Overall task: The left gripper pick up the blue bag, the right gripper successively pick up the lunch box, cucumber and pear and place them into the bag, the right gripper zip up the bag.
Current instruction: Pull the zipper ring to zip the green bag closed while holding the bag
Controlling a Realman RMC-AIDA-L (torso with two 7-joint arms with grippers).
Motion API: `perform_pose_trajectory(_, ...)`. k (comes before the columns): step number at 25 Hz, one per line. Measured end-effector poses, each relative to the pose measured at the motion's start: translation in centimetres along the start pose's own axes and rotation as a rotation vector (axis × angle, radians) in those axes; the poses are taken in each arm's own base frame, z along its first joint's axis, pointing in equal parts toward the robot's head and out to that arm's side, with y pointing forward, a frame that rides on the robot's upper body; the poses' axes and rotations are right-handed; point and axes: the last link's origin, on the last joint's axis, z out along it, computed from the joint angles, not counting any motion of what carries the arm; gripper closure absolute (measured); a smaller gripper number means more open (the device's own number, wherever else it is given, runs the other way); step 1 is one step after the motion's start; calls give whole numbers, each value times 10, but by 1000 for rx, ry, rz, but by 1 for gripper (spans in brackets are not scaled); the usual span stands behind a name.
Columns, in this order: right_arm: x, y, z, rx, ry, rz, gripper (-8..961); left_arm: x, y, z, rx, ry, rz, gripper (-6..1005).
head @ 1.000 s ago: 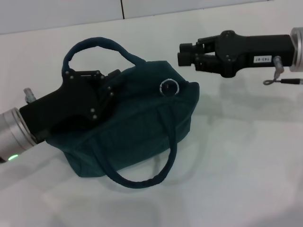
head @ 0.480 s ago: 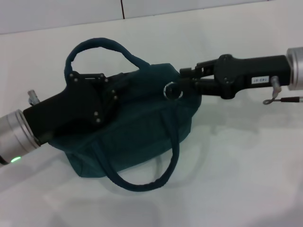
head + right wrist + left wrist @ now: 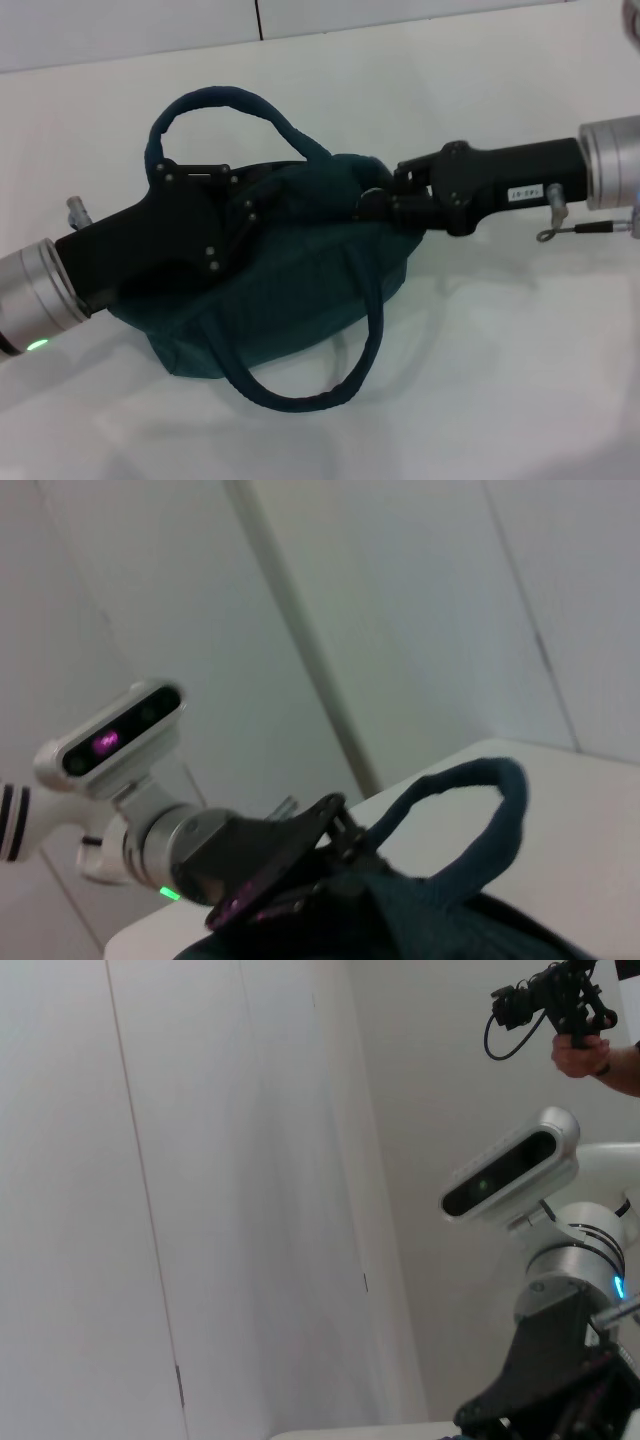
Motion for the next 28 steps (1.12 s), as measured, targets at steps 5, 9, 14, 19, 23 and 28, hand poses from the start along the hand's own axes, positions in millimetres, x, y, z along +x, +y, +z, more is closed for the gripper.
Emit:
perform_pose_trajectory(5, 2, 3, 5, -22, 24, -4, 671, 0, 1, 0, -1, 2, -1, 941)
perform_pose_trajectory(9, 4, 3, 5, -19, 24, -3, 695, 1, 1, 0, -6, 7, -1, 941)
perform_pose_trajectory(14, 6, 3, 0, -4, 10, -23, 805, 1, 2, 0, -8, 10, -1, 941)
perform_pose_trajectory(19, 6, 0, -8, 40, -23, -46, 827, 1, 1, -1, -4, 10, -1, 940)
perform_pose_trajectory(23, 5, -2, -16, 72, -59, -63, 845, 1, 0, -2, 2, 7, -2, 940)
perform_pose_trajectory(28, 5, -4, -23, 101, -80, -84, 897, 1, -1, -2, 7, 5, 0, 940)
